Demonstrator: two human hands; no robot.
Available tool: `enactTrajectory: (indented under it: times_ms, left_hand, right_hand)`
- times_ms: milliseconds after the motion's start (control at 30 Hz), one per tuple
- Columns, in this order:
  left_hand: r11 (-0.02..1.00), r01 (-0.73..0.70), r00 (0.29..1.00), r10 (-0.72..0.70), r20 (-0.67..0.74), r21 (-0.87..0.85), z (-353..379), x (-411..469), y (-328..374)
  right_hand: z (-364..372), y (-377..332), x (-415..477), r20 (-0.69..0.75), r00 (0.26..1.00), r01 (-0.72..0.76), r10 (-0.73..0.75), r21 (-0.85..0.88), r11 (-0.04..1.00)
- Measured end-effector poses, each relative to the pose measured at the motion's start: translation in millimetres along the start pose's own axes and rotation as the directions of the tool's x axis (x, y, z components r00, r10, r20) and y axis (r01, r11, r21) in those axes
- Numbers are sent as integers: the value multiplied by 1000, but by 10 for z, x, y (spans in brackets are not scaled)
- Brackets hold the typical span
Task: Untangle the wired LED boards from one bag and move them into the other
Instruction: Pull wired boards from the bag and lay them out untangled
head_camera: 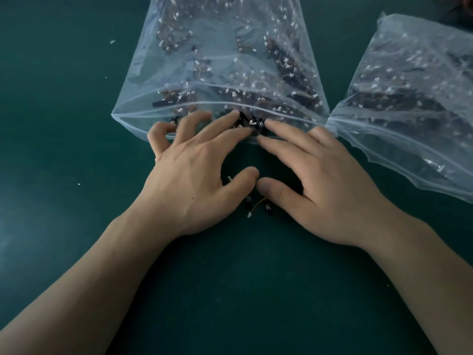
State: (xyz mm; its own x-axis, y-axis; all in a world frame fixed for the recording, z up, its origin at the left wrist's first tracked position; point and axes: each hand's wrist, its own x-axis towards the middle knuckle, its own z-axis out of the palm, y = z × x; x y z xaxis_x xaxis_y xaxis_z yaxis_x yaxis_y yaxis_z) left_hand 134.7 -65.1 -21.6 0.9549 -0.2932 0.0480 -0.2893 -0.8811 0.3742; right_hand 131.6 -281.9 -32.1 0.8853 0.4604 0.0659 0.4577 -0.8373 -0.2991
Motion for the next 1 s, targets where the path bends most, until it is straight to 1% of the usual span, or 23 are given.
enactTrajectory:
  times_ms: [133, 267, 433, 533, 633, 733, 800, 867, 1000]
  left_hand:
    - [998, -60, 997, 61, 37, -13, -15, -2, -18]
    - [994, -65, 998, 67, 12, -91, -29, 2, -36]
    - [991, -95, 995, 96, 1, -99, -20, 3, -41]
    - [979, -124, 992, 121, -29, -160, -7, 8, -82]
    - [967, -142, 988, 124, -94, -213, 25, 20, -98]
    - [977, -115, 979, 81, -189, -179, 70, 44, -98]
    - [982, -73, 977, 35, -210, -176, 78, 52, -103]
    - [986, -29, 983, -2, -185, -163, 70, 45, -95]
    - [996, -46, 994, 38, -105, -74, 61, 29, -61]
  right_hand:
    - [-3, 5, 0, 5, 1000, 6, -6, -5, 1000]
    - [2, 17, 2, -5, 1000, 5, -5, 24, 1000]
    - [11, 51, -4, -38, 999, 28, -25, 83, 996]
    - [14, 69, -12, -43, 999, 38, -34, 114, 993]
    - [29, 53, -10, -43, 999, 5, 0, 106, 994]
    - [29, 32, 3, -22, 999, -26, 27, 63, 998]
    - [18, 13, 6, -11, 1000, -24, 24, 38, 999]
    - [14, -12, 10, -2, 1000, -25, 25, 14, 1000]
    - [26, -77, 41, -8, 999, -45, 44, -28, 999]
